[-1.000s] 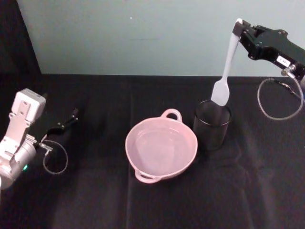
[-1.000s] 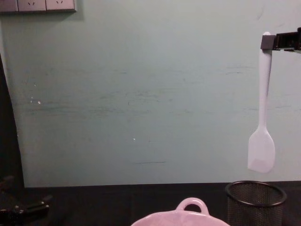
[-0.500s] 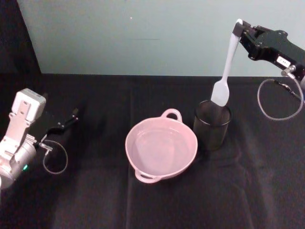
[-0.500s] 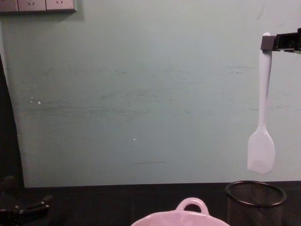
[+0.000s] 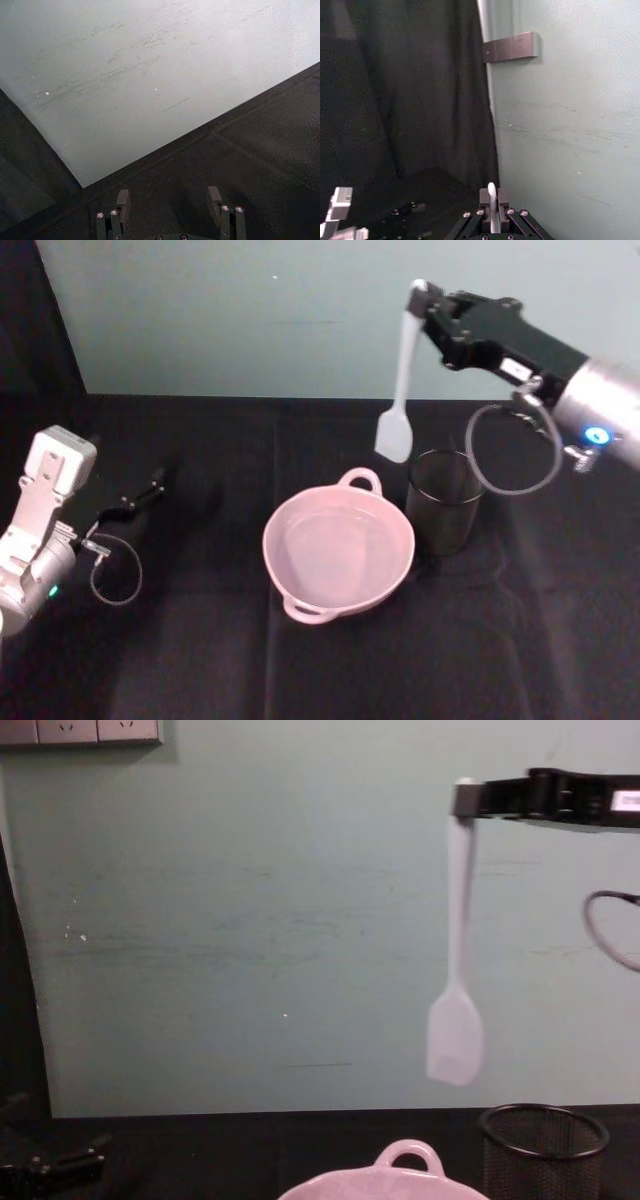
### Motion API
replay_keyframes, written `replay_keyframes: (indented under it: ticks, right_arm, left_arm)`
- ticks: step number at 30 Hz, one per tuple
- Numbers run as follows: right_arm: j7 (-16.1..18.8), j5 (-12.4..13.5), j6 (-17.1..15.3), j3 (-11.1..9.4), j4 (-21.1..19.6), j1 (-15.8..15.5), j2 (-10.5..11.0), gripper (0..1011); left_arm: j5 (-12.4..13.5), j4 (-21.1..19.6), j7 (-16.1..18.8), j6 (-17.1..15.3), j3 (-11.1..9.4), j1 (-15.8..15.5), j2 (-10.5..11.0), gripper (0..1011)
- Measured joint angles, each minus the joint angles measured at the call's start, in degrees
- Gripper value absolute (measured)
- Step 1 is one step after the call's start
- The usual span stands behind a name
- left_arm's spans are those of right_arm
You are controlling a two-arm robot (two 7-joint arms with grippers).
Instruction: Use the one hand to pick up the spoon and stir the clear water in the bowl.
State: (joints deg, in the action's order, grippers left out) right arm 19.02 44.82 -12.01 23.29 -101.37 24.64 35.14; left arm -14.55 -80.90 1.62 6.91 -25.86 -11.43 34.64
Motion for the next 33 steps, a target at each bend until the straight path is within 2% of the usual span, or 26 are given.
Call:
replay_keyframes:
  ticks: [5, 11, 19, 23, 28, 33]
  right_arm:
    - [0.77, -1.57, -0.35, 2.56, 0.93, 1.30, -2.45, 98]
    - [1.26, -2.98, -0.11, 4.24, 2.39, 1.66, -4.23, 98]
    - [2.87, -5.07, 2.52, 5.97, 4.53, -0.10, -5.97, 98]
    - [4.38, -6.55, 4.94, 6.93, 5.85, -1.69, -6.98, 98]
    - [5.26, -8.43, 7.04, 7.60, 7.19, -3.38, -7.89, 98]
    - [5.49, -9.65, 7.82, 7.59, 7.58, -4.47, -8.18, 98]
  left_arm:
    - [0.00, 0.00, 0.00, 0.00, 0.00, 0.00, 0.00, 1011]
    - [0.00, 0.00, 0.00, 0.00, 0.00, 0.00, 0.00, 1011]
    - [0.00, 0.00, 0.00, 0.00, 0.00, 0.00, 0.00, 1011]
    - [0.00, 0.00, 0.00, 0.00, 0.00, 0.00, 0.00, 1011]
    - [0.00, 0.00, 0.00, 0.00, 0.00, 0.00, 0.00, 1011]
    - [0.00, 0.00, 0.00, 0.00, 0.00, 0.00, 0.00, 1011]
